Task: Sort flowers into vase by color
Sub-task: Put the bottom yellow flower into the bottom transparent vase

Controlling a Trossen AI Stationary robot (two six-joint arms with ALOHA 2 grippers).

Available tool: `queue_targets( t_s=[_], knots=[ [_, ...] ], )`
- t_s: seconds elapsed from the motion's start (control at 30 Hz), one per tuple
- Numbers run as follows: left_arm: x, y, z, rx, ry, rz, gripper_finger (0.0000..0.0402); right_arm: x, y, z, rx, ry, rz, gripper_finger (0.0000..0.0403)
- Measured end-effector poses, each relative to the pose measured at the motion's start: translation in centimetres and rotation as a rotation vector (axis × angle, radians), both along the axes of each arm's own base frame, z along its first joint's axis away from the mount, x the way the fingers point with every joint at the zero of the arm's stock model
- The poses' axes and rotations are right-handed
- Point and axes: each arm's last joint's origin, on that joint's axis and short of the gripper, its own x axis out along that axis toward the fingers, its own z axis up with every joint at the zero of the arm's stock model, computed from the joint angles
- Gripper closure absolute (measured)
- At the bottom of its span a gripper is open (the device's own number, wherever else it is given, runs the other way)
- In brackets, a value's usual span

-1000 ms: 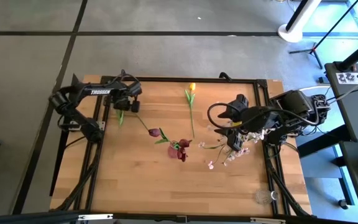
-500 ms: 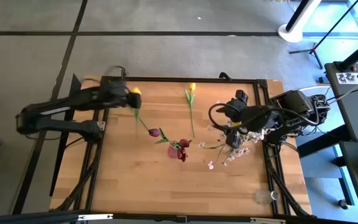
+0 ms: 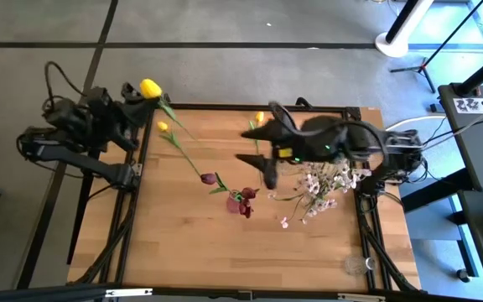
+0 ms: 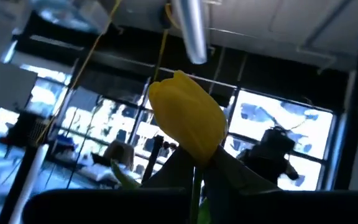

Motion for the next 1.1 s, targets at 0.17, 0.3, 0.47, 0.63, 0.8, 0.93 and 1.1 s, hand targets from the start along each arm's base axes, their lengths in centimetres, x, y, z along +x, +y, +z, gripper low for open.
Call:
queue_targets(
  t_s=[0.17, 0.3, 0.47, 0.63, 0.8, 0.93, 1.1],
  knots=[
    [4.6, -0.9, -0.3, 0.117, 0.035, -0.062, 0.0382, 2.4, -1.5, 0.2, 0.028, -0.128, 0.017, 0.0134],
    [8.3, -1.0, -2.1, 0.129, 0.130, -0.056, 0.0383, 3.3, -2.8, -0.3, 0.019, -0.121, 0.044, 0.0134],
    [10.5, -0.9, -3.1, 0.162, 0.163, -0.092, 0.0384, 3.9, -3.9, -1.1, -0.034, -0.056, 0.030, 0.0134],
    [10.7, -0.6, -3.2, 0.184, 0.159, -0.114, 0.0384, 4.2, -4.0, -0.9, -0.071, -0.098, 0.033, 0.0138],
    [11.2, -0.6, -3.3, 0.201, 0.154, -0.122, 0.0384, 5.5, -3.9, -1.4, -0.091, -0.126, 0.037, 0.0192],
    [11.6, -0.6, -3.5, 0.202, 0.163, -0.111, 0.0377, 6.3, -3.9, -2.3, -0.094, -0.090, 0.042, 0.0268],
    [11.1, -0.6, -3.7, 0.198, 0.216, -0.104, 0.0339, 6.3, -3.9, -2.6, -0.094, -0.069, 0.023, 0.0384]
  ],
)
